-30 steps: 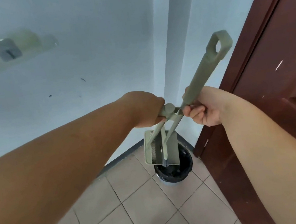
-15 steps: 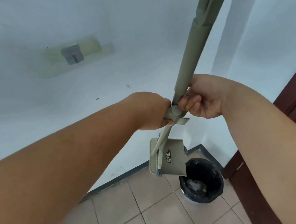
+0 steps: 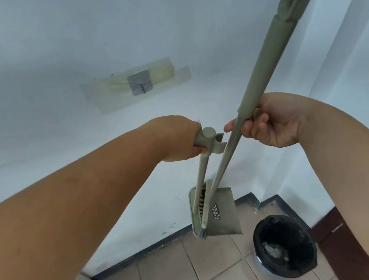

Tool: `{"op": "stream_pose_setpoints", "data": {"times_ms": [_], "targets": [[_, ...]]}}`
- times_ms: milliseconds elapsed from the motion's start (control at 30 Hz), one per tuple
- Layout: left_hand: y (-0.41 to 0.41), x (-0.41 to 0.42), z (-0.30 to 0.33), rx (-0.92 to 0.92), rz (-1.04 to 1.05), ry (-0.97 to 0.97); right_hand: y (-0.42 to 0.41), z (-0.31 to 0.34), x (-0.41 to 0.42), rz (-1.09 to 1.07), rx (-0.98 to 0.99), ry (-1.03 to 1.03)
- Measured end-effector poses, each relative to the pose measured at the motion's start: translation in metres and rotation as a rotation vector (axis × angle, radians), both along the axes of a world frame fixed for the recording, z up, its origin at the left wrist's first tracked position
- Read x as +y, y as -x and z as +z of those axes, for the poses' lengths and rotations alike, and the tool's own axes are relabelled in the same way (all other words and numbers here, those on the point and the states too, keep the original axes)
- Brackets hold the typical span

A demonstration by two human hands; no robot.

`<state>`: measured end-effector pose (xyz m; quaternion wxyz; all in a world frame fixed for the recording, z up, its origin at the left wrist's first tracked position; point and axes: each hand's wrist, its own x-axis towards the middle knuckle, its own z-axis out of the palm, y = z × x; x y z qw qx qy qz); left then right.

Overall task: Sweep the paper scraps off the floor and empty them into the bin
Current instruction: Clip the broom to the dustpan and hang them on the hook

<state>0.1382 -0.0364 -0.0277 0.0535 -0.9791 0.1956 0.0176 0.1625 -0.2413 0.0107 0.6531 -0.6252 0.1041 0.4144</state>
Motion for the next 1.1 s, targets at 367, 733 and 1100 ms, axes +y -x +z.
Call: {"op": "stream_pose_setpoints", "data": {"times_ms": [367, 733, 1100], "targets": [[-0.012, 0.020, 0.007, 0.061, 0.090, 0.034, -0.012, -0.009, 0.040, 0.084, -0.224, 0.020], [-0.012, 0.053, 0.026, -0.013, 0.289, 0.105, -0.038, -0.005, 0.075, 0.457, -1.000, 0.372], [0.002, 0.072, 0.036, -0.148, 0.348, 0.021, -0.052, -0.030, 0.098, 0.546, -1.304, 0.445]]}}
